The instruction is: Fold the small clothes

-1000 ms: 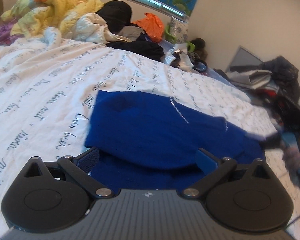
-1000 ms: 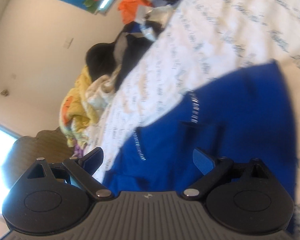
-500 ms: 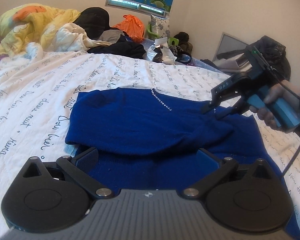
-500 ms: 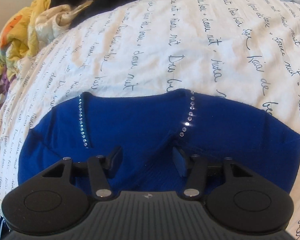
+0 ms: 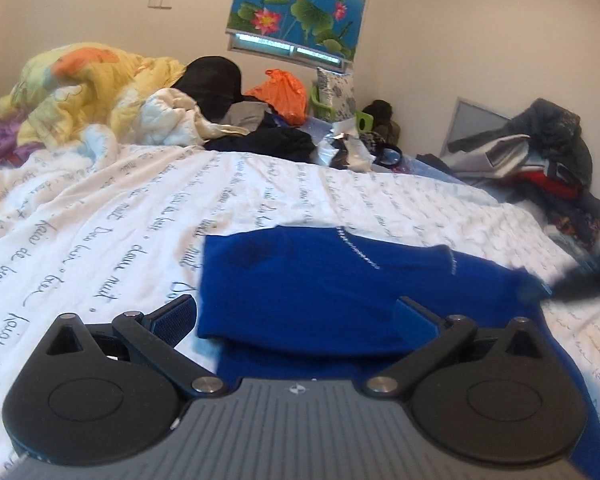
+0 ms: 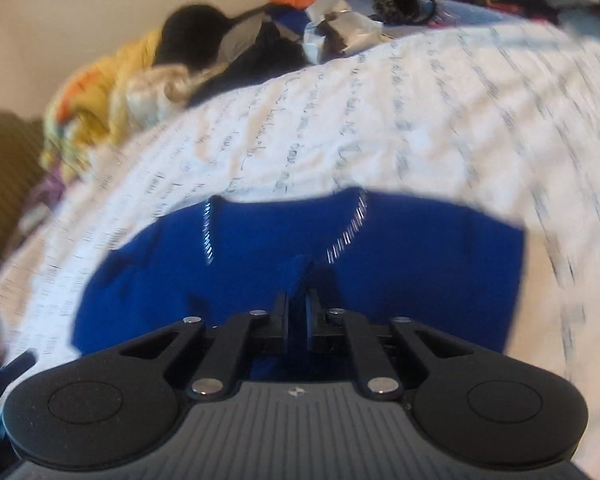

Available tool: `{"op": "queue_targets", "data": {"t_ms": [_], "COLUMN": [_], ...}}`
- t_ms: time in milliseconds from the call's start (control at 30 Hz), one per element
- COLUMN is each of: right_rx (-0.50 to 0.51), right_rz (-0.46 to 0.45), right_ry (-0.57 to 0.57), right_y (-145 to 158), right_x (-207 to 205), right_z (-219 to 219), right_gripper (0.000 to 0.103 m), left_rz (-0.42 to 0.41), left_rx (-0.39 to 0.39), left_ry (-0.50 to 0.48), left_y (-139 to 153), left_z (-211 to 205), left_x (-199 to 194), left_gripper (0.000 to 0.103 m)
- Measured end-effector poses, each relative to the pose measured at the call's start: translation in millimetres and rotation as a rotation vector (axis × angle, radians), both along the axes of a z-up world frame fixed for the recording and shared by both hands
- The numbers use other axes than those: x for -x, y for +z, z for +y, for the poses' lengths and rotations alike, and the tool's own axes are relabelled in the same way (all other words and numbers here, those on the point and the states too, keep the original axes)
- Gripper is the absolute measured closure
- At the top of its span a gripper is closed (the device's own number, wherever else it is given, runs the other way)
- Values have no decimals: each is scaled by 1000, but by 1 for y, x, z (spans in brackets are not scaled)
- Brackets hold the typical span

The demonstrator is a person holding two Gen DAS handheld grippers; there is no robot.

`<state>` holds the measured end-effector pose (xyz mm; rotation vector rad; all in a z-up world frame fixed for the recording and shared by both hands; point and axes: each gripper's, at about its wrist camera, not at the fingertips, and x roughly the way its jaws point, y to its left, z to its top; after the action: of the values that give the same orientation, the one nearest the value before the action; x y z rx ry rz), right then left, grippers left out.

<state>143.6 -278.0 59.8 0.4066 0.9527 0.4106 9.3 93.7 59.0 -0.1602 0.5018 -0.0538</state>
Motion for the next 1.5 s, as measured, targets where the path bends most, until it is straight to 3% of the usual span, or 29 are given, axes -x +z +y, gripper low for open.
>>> {"op": "queue_targets", "data": {"t_ms": [33,100,167,267,333,400,500,533,567,633,733,800,867,933,1000,1067,1100,1133,1167,1200,1267,1300,1333,1367,1400,1500], "right_rx": [-48,-118,-203,-243,-196,-87,48,109,143,164,94,119,164,138,73,43,58,89,111,127,152,150,178,192,183,186], "right_rz": [32,85,79,41,48,109,73,63,64,43,-101,-178,-10,32,28,-12,-52,-91,-116,-119,-38,-18,-67,-52,-53,-172], "right_ry": [-20,-91,-153,-133,-117,-119,-49,-30,-1,27,6,-20,-93,-87,-96,-110,-149,-203,-240,-248,-230,-214,-192,-158,-150,-165], "right_y": [-10,-24,-26,-18,-17,-26,-28,-26,-26,-22,17,26,-9,-26,-24,-17,-13,-9,-8,-11,-27,-34,-36,-38,-37,-23], "right_x": [10,23,27,18,4,-10,-8,-8,-7,-8,-5,-7,-29,-29,-22,-19,-19,-22,-25,-31,-53,-61,-61,-66,-68,-61], "right_z": [-15,-40,-57,-56,-48,-36,-13,-5,2,7,-6,-20,-41,-45,-46,-52,-57,-59,-63,-65,-63,-59,-53,-45,-40,-46], "right_gripper": [86,62,44,41,41,42,47,65,93,96,98,98,98,97,92,62,52,29,16,16,17,20,38,98,97,98], "left_rz": [18,57,125,207,255,278,294,295,295,290,276,267,270,280,304,311,317,323,325,329,331,317,299,281,269,202], "left_rx": [11,51,94,150,148,140,140,137,126,92,78,84,83,78,68,53,52,55,56,53,16,-34,-107,-165,-182,-262], "left_ry": [10,18,43,45,90,127,158,159,157,152,141,131,122,117,109,104,102,102,102,98,97,91,85,85,98,132], "left_y": [-1,-6,-12,-19,-26,-32,-36,-37,-38,-38,-35,-33,-33,-36,-40,-42,-42,-42,-42,-42,-42,-42,-42,-39,-34,-30], "left_z": [6,18,27,37,42,45,48,48,47,42,41,41,41,41,41,41,42,43,43,41,34,28,19,11,7,3], "left_x": [-8,-27,-49,-79,-96,-105,-108,-108,-108,-108,-108,-110,-114,-121,-132,-145,-152,-159,-166,-174,-188,-192,-195,-195,-194,-183], "left_gripper": [0,0,0,0,0,0,0,0,0,0,0,0,0,0,0,0,0,0,1,2,6,28,78,94,93,94]}}
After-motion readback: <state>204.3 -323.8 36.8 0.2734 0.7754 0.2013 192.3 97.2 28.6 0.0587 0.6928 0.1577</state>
